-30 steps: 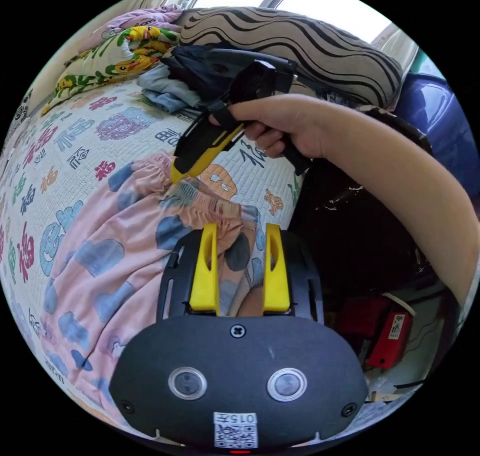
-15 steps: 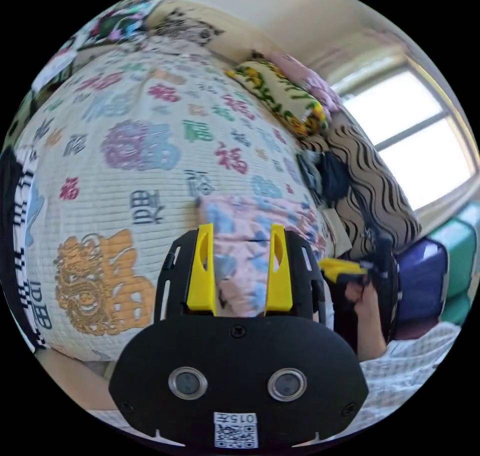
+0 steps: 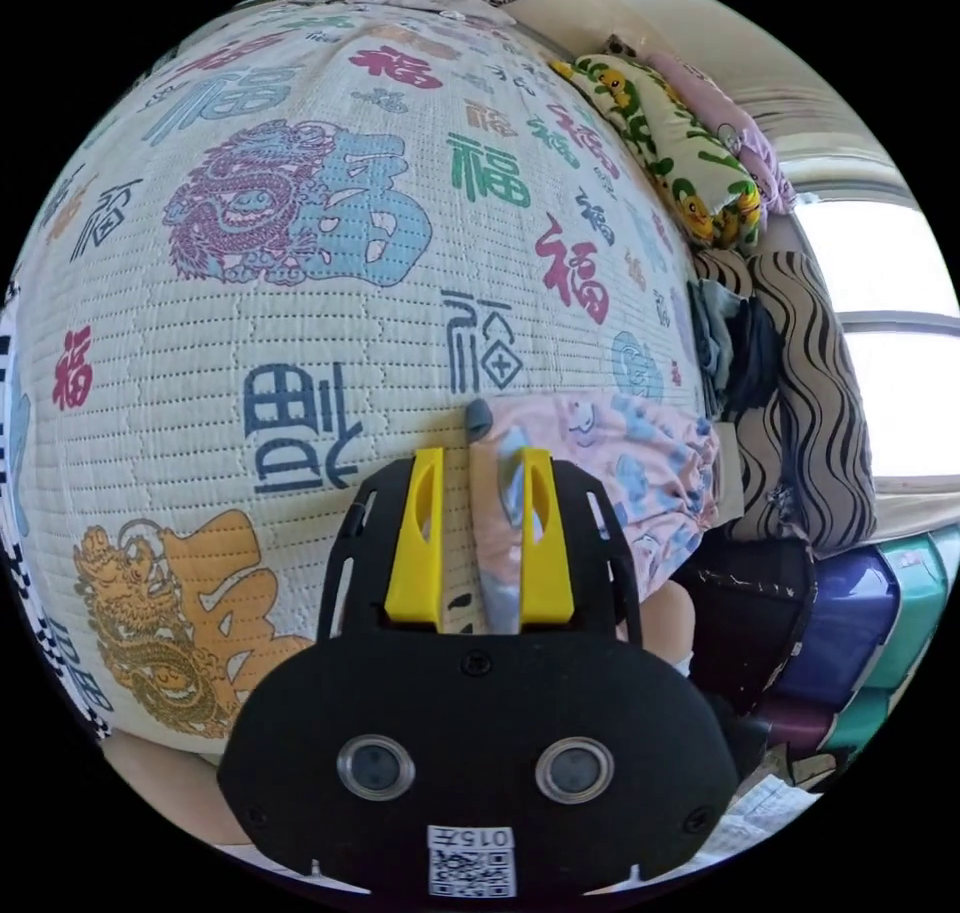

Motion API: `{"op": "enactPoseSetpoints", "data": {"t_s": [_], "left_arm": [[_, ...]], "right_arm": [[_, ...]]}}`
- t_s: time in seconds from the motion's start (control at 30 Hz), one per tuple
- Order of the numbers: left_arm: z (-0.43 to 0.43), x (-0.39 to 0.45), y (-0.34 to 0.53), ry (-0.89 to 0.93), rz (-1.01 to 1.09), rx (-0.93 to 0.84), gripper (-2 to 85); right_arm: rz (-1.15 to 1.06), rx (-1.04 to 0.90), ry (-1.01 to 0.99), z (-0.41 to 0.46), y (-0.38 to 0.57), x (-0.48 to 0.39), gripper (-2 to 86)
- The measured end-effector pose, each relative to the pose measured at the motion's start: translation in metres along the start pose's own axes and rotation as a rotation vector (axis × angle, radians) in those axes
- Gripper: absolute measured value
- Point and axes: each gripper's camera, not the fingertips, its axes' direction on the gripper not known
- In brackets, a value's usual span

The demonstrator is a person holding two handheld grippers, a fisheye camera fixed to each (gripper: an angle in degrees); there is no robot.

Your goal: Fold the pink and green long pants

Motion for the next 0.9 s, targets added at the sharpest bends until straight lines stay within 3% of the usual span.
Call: {"op": "enactPoseSetpoints", "data": {"t_s": [0.1,0.27,0.57,0.73,0.9], "left_arm": [[-0.008,-0.009,-0.007,0.065,0.078,-0.014,1.4],[-0.050,-0.023,-0.004,0.174,0.170,0.034,-0.2],[-0.192,-0.068,0.031,0.147,0.141,0.226,-0.6],[-0.209,-0.021,0.031,0.199,0.204,0.260,-0.5],[-0.156,0.062,-0.002,0.304,0.281,0.215,-0.4]], "right_arm": [[-0.017,0.010,0.035,-0.013,0.012,-0.006,5.9],[-0.016,0.080,0.005,-0.051,0.036,-0.006,2.9],[-0.049,0.410,-0.505,-0.143,0.071,0.009,2.0],[0.109,0.560,-0.767,-0.166,0.119,0.102,2.1],[0.394,0.695,-0.790,-0.168,0.196,0.216,2.2]]}}
